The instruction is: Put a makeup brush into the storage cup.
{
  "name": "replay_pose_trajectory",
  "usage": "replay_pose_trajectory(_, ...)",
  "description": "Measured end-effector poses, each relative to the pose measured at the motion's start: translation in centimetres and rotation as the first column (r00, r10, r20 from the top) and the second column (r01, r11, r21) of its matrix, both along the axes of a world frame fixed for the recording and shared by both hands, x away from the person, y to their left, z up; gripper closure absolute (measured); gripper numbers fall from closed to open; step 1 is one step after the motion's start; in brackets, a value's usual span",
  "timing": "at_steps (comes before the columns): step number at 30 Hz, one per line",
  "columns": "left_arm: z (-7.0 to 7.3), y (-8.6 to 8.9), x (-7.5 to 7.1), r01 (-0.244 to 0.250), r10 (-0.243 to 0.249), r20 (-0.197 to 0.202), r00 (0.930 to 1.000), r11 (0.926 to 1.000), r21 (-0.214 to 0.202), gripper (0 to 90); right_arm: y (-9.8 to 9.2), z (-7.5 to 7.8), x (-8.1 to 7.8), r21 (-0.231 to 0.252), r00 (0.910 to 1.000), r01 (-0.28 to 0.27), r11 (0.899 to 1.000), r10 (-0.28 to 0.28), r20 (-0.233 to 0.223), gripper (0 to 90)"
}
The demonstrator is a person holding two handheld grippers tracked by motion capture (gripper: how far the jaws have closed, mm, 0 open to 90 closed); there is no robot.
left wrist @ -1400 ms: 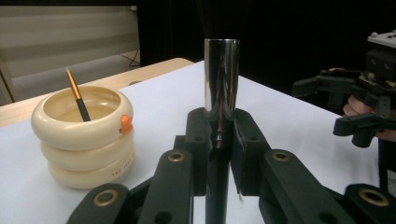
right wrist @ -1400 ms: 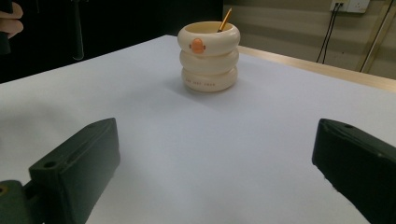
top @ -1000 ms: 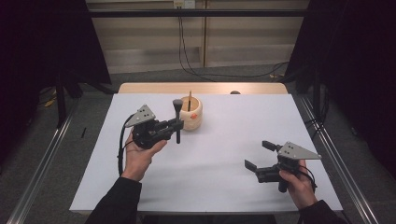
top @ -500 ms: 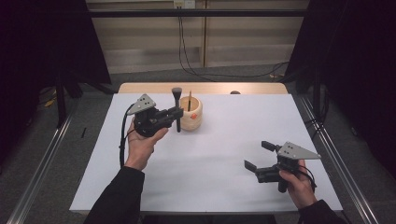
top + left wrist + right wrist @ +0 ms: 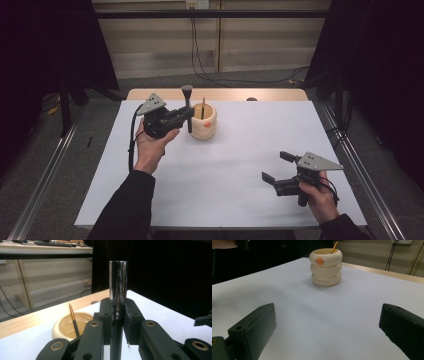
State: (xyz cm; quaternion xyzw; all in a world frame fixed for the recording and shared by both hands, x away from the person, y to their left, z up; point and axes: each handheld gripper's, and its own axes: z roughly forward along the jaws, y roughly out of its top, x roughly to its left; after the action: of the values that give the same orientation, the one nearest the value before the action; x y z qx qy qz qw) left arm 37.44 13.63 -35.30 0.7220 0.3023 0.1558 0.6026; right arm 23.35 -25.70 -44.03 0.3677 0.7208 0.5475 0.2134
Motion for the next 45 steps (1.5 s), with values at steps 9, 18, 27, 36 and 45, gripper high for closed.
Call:
replay_pose_trajectory(9,0.4,-0.8,1.3,0.006,-0.006,0.025,0.9997,1.0000,0.000,79.1,0.0,0.0,0.0,0.003,1.0000,-0.001,1.000,0.001,0.005,0.4)
replay_pose_trajectory(18,0.9,-1.0,2.9,-0.020,0.020,0.026,0.9994,0.9998,-0.004,79.0,0.0,0.0,0.0,0.006,1.0000,-0.002,1.000,0.002,0.002,0.4)
replay_pose_trajectory(27,1.3,-1.8,4.2,-0.038,0.038,0.028,0.9989,0.9993,-0.004,79.1,0.0,-0.1,0.0,0.006,1.0000,-0.004,1.000,0.004,-0.001,0.0)
replay_pose_trajectory(36,1.0,-2.4,5.8,-0.046,0.046,0.016,0.9988,0.9989,0.002,79.1,-0.1,-0.2,0.0,0.008,0.9999,-0.010,1.000,0.010,-0.006,0.0)
replay_pose_trajectory(45,-0.4,-3.2,6.6,-0.052,0.052,-0.005,0.9986,0.9985,0.015,79.1,0.0,-0.3,0.0,0.006,0.9999,-0.015,1.000,0.015,-0.003,0.0)
